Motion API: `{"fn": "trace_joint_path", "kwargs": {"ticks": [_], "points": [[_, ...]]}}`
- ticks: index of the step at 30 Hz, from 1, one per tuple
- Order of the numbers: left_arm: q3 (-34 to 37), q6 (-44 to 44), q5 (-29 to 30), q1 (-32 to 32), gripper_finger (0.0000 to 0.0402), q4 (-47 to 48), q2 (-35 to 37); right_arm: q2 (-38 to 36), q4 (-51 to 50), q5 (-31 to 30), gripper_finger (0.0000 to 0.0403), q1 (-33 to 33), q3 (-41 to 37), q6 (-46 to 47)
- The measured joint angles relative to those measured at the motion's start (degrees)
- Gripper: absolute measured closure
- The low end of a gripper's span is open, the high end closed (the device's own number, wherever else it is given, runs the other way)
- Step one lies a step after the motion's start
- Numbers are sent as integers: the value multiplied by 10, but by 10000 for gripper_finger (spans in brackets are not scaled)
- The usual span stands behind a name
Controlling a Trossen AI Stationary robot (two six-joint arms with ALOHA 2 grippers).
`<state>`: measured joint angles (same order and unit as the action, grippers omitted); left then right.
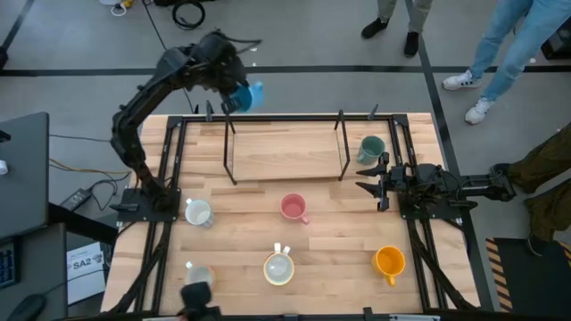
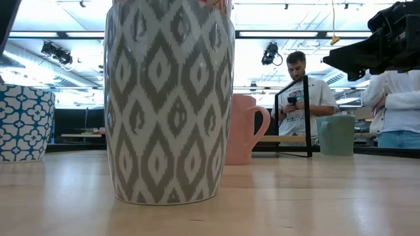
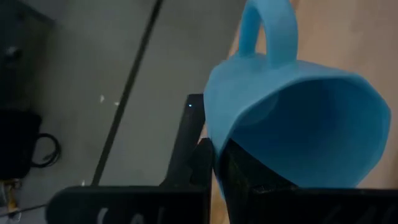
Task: Place coffee mugs
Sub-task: Put the blue mug on the the shelf
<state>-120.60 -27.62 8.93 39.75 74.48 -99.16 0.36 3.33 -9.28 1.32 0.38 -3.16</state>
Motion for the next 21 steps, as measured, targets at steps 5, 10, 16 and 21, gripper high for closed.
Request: {"fn": "trace_joint_path", "kwargs": {"ticks": [5, 10, 16, 21], "points": [[0, -13, -15, -11, 381, 17, -50, 0, 0, 0, 238, 0, 0, 0], [0, -13, -39, -11, 381, 44, -98, 0, 0, 0, 238, 0, 0, 0], [0, -13, -42, -11, 381, 92, -146, 0, 0, 0, 238, 0, 0, 0], [0, -11, -47, -7, 381, 95, -174, 0, 0, 0, 238, 0, 0, 0]]}}
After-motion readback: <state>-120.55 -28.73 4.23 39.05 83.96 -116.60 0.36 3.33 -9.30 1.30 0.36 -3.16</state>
